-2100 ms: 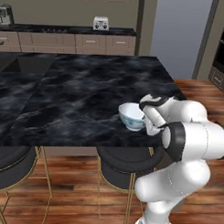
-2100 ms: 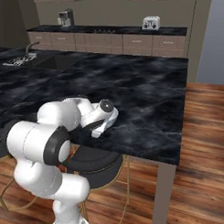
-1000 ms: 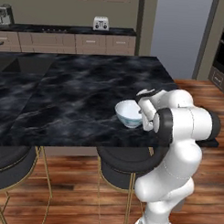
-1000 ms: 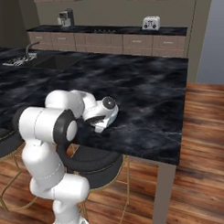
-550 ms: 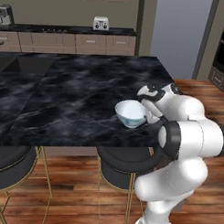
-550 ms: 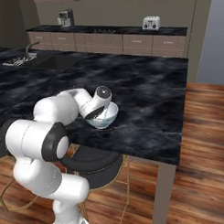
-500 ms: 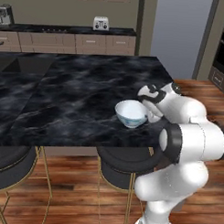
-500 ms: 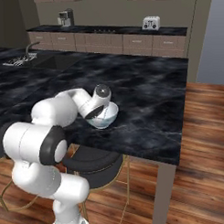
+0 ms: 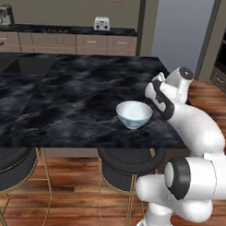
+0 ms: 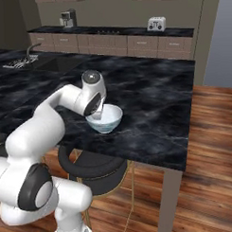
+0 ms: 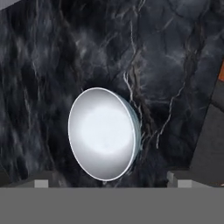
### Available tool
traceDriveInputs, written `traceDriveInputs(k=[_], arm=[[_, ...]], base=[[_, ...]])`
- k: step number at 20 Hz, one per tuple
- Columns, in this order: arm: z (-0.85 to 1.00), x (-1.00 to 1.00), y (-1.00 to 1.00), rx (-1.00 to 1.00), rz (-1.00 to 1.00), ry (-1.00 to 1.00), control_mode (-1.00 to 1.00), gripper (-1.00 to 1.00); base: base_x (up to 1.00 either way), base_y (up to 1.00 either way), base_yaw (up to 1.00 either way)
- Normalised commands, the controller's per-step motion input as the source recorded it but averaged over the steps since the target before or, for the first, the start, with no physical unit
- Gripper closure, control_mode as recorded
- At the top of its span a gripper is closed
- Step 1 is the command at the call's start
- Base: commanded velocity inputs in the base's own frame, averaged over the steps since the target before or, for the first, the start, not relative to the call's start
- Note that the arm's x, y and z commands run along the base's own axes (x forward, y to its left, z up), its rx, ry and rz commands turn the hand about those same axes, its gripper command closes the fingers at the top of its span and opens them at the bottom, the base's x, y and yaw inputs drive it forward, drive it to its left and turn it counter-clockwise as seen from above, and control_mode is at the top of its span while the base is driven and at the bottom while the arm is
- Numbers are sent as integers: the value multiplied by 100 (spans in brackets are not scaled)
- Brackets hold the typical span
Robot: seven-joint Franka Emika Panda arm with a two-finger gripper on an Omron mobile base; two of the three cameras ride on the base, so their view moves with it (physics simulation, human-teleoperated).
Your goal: Pick up the bowls from the cabinet and place each bowl in front of a stool on the dining counter.
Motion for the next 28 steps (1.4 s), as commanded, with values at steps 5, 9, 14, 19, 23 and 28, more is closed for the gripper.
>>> traceDriveInputs(k=[5, 9, 14, 19, 23, 28], arm=[[82, -84, -23, -18, 13, 0, -100, -100], [74, -100, -15, -12, 15, -5, -100, -100], [82, -94, -15, 1, 0, -7, -100, -100], [82, -62, 0, 10, 1, -10, -100, -100], [45, -79, 0, 8, 2, -6, -100, -100], [20, -63, 9, 0, 8, -2, -100, -100]], base=[[0, 0, 0], [0, 0, 0], [0, 0, 0], [0, 0, 0], [0, 0, 0], [0, 0, 0]])
